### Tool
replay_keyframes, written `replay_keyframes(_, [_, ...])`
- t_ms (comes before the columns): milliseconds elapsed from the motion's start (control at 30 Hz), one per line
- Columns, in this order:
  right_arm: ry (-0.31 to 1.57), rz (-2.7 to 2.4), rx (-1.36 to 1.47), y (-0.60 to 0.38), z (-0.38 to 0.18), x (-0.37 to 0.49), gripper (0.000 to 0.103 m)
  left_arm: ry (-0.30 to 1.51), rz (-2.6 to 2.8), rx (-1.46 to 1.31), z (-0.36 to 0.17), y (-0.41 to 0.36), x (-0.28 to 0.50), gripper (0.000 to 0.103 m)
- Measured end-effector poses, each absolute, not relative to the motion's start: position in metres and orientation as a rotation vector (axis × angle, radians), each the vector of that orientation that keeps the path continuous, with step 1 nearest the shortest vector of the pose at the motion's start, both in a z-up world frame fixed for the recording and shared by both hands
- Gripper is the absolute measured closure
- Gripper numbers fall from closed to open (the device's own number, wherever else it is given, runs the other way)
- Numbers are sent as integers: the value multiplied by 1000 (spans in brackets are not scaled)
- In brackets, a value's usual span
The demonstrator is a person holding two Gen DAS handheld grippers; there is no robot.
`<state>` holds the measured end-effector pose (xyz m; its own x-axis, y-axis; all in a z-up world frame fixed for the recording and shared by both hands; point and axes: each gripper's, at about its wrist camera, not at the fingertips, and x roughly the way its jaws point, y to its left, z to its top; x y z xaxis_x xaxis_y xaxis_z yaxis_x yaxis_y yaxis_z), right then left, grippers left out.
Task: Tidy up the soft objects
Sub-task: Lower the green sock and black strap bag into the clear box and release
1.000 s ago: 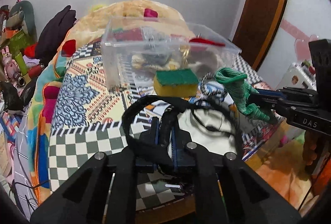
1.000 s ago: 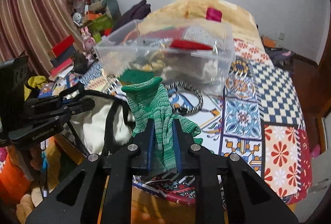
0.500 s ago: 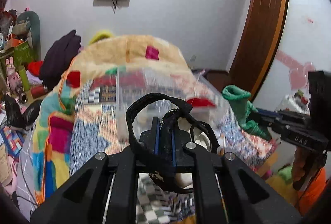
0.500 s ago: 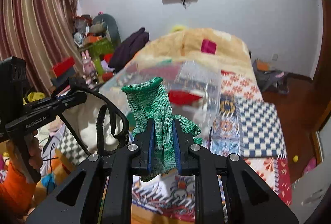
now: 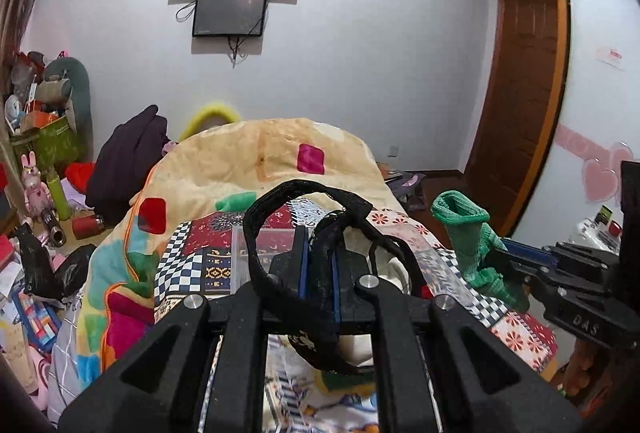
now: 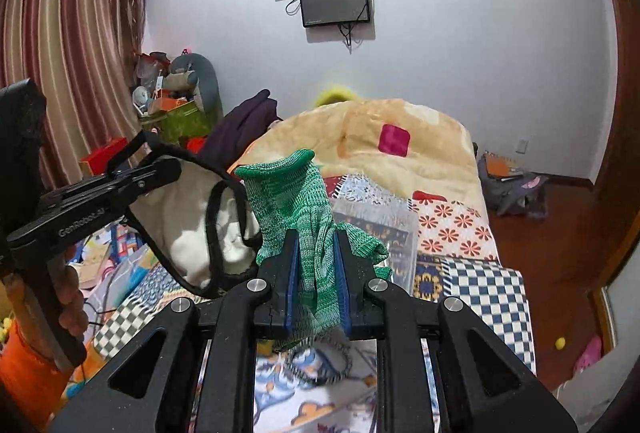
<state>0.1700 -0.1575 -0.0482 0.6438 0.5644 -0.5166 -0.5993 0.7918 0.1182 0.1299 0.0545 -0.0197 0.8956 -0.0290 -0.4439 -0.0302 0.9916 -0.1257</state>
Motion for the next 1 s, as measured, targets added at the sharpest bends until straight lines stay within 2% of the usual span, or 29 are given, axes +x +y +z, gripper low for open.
replay_keyframes(367, [669, 635, -84, -128, -81, 210, 88, 582, 94, -143, -65, 64, 199, 94])
replay_keyframes(633, [757, 601, -130, -115, -110, 230, 88, 662, 116, -55, -93, 52, 209, 93])
replay_keyframes(733, [783, 605, -139, -113, -116, 234, 86, 696, 106, -65, -98, 54, 211, 75])
replay_keyframes(800, [790, 609, -143, -113, -117, 234, 83, 708, 101, -83, -100, 56, 210, 58])
replay_keyframes(1000, [786, 608, -166, -113, -113, 229, 73, 709, 85, -64, -100, 52, 196, 43])
